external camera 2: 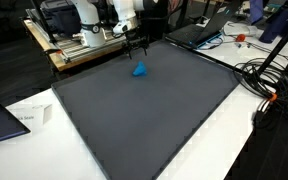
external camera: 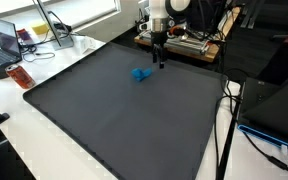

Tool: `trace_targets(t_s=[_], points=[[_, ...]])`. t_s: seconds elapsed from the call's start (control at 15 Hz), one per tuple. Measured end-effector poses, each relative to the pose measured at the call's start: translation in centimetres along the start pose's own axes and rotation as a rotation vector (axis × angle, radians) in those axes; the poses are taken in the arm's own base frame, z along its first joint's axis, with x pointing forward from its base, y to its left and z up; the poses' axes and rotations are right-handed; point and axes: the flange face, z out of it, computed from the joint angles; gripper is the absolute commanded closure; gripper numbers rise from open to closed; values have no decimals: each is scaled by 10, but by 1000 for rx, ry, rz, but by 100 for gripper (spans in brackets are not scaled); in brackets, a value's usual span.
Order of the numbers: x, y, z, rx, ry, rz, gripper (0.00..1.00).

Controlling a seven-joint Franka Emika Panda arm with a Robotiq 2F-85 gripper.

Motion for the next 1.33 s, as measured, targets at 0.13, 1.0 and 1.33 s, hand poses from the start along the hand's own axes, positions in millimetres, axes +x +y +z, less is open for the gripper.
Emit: trace_targets(t_s=[0.13, 1.0, 1.33], points=[[3, -1, -2, -12, 27, 55, 0], [-34, -41, -31, -185, 376, 145, 0], [-46, -59, -32, -195, 369, 104, 0]])
